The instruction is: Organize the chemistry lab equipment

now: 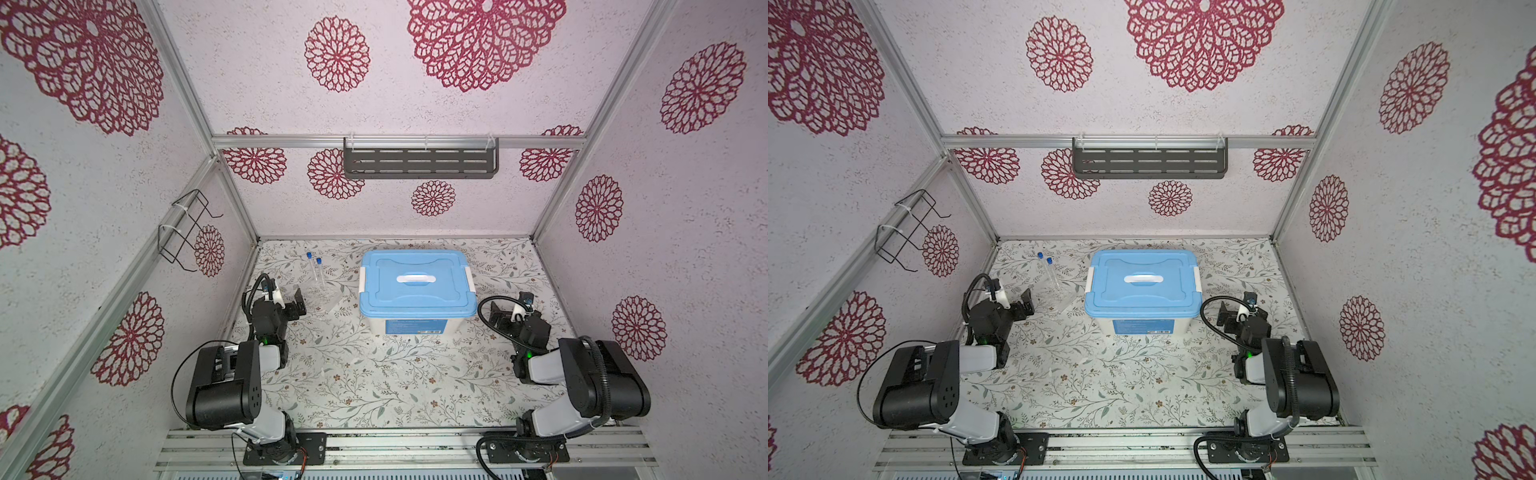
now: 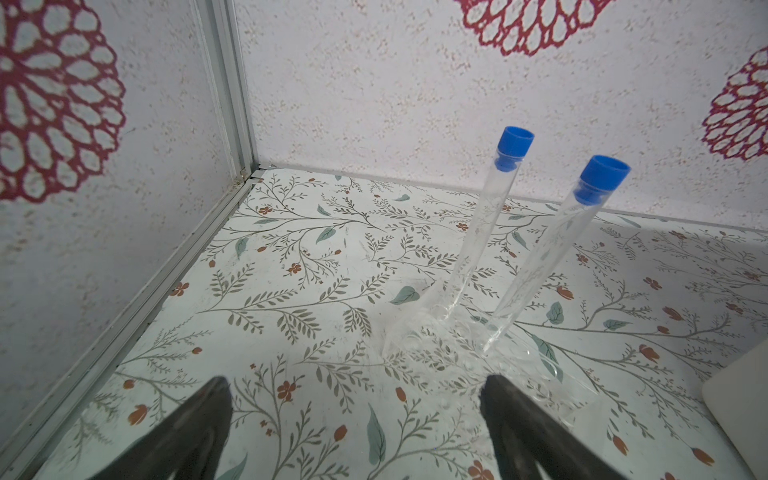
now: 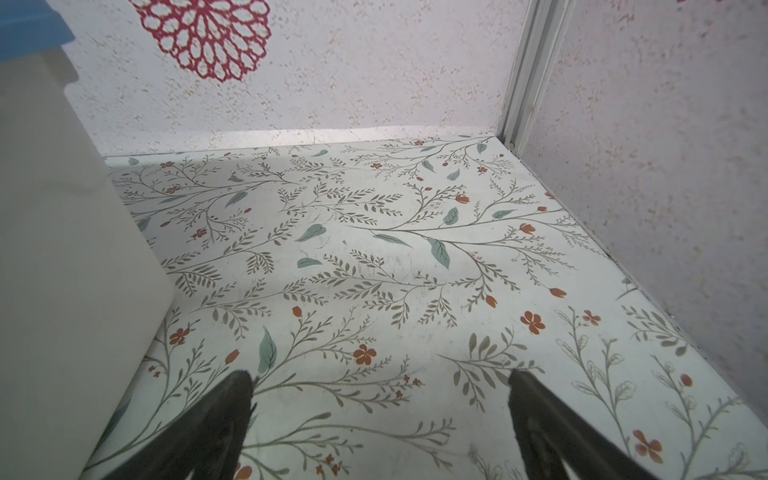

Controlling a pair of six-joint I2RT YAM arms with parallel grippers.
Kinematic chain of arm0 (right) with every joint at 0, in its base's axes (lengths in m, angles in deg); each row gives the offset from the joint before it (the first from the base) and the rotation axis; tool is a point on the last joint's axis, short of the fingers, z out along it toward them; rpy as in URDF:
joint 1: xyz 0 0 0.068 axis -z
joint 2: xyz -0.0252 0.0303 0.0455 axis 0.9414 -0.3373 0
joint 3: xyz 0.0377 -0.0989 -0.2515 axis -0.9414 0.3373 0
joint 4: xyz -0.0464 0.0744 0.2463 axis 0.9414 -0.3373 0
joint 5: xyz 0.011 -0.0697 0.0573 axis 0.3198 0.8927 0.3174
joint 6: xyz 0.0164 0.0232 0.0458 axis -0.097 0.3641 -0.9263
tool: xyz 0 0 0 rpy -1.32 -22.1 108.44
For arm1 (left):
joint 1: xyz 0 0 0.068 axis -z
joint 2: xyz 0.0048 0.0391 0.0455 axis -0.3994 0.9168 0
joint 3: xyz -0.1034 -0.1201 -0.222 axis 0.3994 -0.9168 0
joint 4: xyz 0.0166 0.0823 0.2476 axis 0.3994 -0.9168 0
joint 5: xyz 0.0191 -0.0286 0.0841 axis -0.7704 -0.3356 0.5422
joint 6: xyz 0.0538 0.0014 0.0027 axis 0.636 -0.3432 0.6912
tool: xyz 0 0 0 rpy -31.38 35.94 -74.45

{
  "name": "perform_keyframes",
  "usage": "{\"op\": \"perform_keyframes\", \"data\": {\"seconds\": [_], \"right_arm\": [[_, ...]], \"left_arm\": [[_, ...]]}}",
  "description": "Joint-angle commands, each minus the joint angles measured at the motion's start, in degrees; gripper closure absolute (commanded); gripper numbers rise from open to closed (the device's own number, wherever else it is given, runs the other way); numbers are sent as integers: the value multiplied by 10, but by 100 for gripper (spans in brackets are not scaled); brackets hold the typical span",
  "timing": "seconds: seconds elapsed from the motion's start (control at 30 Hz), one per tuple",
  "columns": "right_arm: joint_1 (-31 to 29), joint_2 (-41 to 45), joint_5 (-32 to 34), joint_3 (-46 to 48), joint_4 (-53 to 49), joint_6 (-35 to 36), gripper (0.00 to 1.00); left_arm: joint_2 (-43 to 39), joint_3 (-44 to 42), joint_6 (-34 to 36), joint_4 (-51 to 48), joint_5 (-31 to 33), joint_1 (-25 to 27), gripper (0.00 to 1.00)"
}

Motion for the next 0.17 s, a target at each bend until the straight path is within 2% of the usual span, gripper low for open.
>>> {"op": "perform_keyframes", "data": {"seconds": [0.0,0.13], "right_arm": [[-4,7,15,-12,6,9,1],[-8,10,19,-5,12,11,1]], "left_arm": [[-1,3,9,-1,5,2,3],[-1,2,9,-1,5,2,3]]}}
